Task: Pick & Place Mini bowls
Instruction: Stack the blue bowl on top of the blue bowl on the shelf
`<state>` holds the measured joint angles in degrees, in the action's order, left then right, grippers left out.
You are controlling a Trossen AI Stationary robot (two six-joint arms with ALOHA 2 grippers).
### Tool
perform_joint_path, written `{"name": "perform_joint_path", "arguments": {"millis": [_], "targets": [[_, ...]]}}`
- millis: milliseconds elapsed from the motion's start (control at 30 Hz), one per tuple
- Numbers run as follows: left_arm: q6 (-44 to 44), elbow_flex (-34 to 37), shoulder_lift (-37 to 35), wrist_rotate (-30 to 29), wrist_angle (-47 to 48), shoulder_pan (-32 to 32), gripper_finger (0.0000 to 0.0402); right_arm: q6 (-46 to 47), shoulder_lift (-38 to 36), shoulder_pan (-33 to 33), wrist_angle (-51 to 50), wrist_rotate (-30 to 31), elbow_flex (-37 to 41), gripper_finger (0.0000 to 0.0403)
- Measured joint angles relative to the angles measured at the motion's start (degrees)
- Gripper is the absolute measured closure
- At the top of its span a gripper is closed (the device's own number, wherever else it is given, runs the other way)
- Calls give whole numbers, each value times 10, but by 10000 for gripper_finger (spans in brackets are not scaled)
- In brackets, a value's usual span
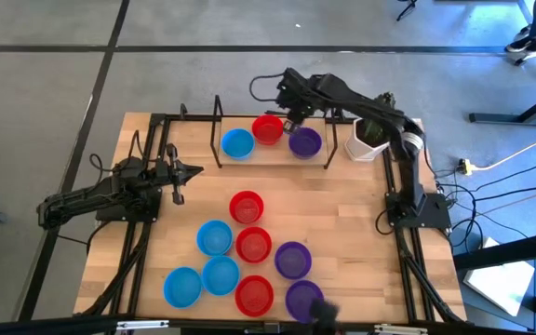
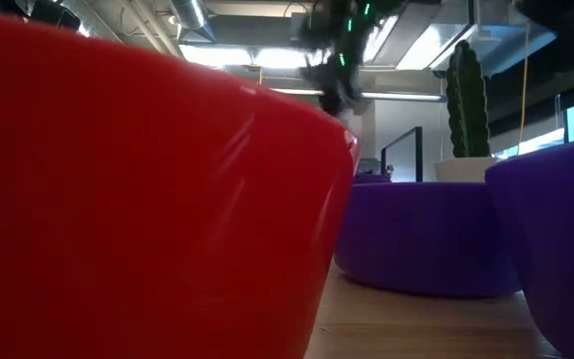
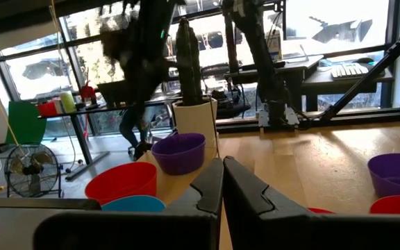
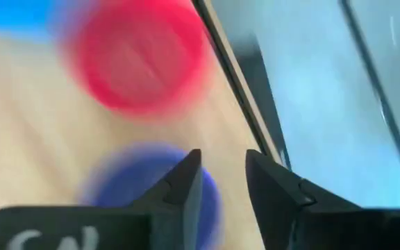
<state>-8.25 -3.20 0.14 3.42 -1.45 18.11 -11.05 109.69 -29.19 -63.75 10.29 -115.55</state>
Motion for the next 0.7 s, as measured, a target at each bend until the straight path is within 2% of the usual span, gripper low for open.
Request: {"name": "perform_joint_path", "arguments": {"millis": [133,233,300,400,467,700], "targets": [[0,0,0,0,0,0,397,-53,-88,62,168,-147,30,335],[0,0,0,0,2,0,397,-68,-172,117,297,-244,94,373],[0,0,0,0,6,0,396,-63,-234,151,377,-286,154,394],[0,0,0,0,10,0,394,-41,-340,195,474,-299,263,393],[0,0,0,0,12,0,394,-23,-413,215,518,-285,341,392],[0,0,0,0,11,0,400,54,-626,249,588,-274,631,397]]}}
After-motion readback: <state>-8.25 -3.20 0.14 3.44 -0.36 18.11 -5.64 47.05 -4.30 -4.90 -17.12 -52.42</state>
